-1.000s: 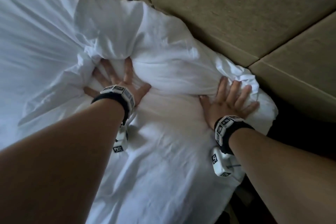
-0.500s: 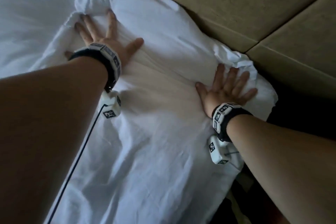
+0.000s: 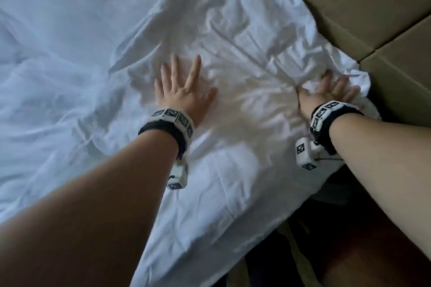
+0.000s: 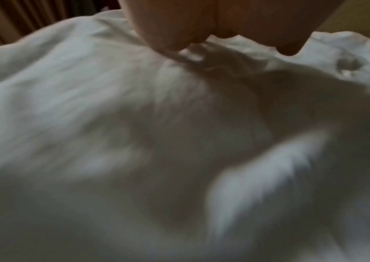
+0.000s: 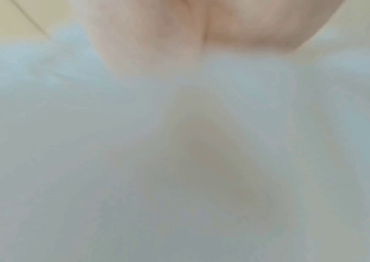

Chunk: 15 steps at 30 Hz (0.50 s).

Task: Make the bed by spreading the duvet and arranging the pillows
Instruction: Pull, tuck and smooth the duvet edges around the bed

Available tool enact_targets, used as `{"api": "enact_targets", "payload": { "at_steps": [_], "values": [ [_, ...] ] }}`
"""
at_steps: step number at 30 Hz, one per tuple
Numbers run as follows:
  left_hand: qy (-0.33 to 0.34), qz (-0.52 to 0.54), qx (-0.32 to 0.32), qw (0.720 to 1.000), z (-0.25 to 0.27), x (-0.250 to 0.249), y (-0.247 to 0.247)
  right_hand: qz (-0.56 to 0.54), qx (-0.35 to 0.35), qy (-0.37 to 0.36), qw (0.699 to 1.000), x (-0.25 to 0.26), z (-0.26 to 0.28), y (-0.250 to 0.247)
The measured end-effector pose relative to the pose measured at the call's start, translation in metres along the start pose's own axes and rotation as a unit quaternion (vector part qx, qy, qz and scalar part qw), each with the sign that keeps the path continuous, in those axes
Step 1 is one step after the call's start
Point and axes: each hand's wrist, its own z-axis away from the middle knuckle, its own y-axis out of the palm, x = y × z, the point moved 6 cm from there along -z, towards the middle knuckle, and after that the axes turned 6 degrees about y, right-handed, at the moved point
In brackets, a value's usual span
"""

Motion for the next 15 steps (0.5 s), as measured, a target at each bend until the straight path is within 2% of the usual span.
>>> {"api": "enact_targets", "payload": {
  "at_steps": [2,4,6,7,9,11,13,15],
  "values": [
    [-0.029,0.015,-0.004,0.999,0.042,0.021,0.017,-0.021,-0.048,-0.053,0.997,0.016,0.030,-0.008],
    [-0.040,0.032,-0.012,0.999,0.077,0.036,0.039,-0.033,-0.084,-0.179,0.980,0.041,0.075,0.002],
    [-0.071,0.046,-0.013,0.996,0.103,0.057,0.065,0.014,-0.091,-0.302,0.949,0.057,0.117,0.040],
    [-0.102,0.048,-0.009,0.994,0.112,0.074,0.078,0.056,-0.095,-0.327,0.939,0.056,0.126,0.063],
    [-0.177,0.059,0.009,0.982,0.129,0.118,0.102,0.134,-0.073,-0.302,0.941,0.048,0.116,0.097],
    [-0.236,0.070,0.033,0.969,0.151,0.168,0.114,0.186,-0.048,-0.274,0.942,0.054,0.097,0.109],
    [-0.268,0.083,0.069,0.957,0.187,0.205,0.108,0.225,-0.031,-0.251,0.941,0.062,0.098,0.098],
    [-0.285,0.098,0.076,0.950,0.230,0.232,0.091,0.251,-0.038,-0.232,0.939,0.074,0.123,0.082]
  ]
}}
